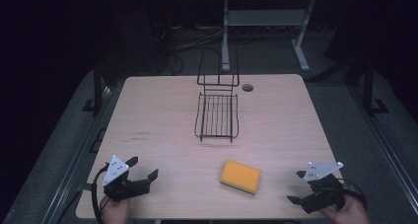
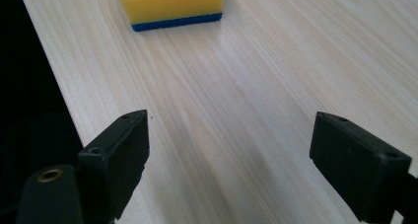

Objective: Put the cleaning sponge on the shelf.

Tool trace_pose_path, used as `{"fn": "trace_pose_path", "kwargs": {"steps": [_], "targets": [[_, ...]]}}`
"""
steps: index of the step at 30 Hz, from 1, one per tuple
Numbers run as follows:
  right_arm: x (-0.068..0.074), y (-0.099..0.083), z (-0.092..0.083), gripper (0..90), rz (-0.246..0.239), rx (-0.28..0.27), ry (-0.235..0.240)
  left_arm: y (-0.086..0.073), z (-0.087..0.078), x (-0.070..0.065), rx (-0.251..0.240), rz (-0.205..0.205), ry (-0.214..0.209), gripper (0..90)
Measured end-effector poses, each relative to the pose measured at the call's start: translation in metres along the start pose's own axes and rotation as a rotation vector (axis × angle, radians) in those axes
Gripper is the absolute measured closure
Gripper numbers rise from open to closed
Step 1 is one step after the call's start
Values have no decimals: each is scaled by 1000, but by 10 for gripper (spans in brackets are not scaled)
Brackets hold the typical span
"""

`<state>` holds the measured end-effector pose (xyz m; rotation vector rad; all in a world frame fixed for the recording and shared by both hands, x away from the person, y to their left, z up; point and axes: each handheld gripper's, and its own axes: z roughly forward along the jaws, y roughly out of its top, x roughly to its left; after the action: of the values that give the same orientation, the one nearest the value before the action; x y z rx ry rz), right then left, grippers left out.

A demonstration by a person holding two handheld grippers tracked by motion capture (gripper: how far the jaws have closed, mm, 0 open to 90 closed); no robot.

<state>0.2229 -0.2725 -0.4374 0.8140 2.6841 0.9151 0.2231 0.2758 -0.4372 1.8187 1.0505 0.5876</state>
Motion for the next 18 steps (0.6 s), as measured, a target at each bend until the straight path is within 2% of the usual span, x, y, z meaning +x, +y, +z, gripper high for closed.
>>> {"fn": "trace_pose_path", "kwargs": {"steps": [10, 18], "targets": [[-2, 1, -5, 149, -7, 31, 20, 0, 1, -1, 1, 6, -15, 129], [0, 12, -12, 149, -22, 39, 23, 0, -2, -3, -2, 20, -13, 130]]}}
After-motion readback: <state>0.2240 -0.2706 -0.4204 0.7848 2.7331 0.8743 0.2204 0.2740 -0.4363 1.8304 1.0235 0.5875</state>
